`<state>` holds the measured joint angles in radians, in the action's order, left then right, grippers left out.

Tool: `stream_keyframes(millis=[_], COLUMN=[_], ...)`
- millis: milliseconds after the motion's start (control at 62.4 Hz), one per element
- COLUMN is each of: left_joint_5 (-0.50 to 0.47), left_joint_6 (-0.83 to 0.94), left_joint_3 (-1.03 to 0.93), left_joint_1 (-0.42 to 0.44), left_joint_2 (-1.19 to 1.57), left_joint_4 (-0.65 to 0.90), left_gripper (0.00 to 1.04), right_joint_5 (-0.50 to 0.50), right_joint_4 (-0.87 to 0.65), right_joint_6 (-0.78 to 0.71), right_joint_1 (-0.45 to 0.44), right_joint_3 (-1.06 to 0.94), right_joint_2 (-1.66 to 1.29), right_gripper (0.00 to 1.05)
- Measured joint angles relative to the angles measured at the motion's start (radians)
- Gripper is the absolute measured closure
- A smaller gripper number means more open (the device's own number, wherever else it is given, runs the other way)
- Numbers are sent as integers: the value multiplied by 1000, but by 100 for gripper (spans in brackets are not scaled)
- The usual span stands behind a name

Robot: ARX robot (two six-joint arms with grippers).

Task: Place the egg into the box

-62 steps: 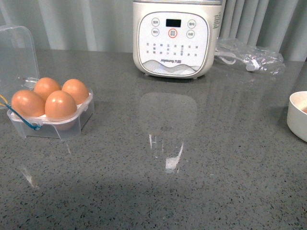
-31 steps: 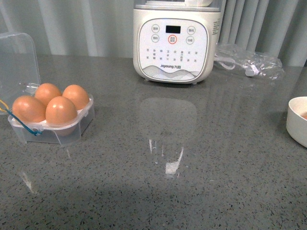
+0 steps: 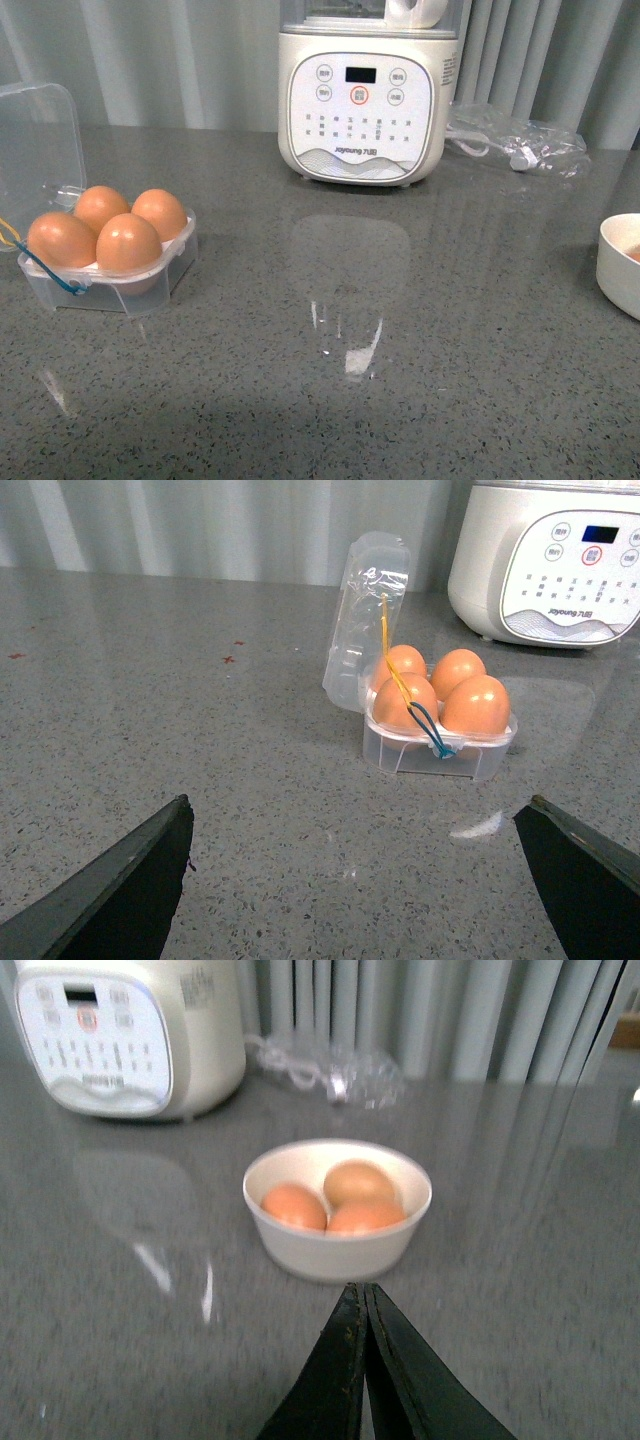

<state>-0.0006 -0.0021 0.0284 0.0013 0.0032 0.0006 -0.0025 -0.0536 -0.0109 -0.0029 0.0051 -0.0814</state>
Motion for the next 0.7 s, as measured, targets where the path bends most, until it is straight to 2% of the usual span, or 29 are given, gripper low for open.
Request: stream_keyframes(millis=[48,288,464,609,705], left_joint_5=[0,0,0,0,0], left_joint_6=[0,0,0,0,0], left_joint_3=[0,0,0,0,0], left_joint_1=[0,0,0,0,0], left_joint_2=[0,0,0,0,0], left_joint_4=[0,0,0,0,0], left_gripper=[7,7,7,7,7], right_joint_5=[1,1,1,1,1], right_joint_4=[47,53,53,53,53], right_joint_6=[0,0,0,0,0], right_joint_1=[0,0,0,0,0], right_joint_3=[0,0,0,0,0], right_joint_2=[56,77,77,77,77], right_gripper=[101,99,69,34,14])
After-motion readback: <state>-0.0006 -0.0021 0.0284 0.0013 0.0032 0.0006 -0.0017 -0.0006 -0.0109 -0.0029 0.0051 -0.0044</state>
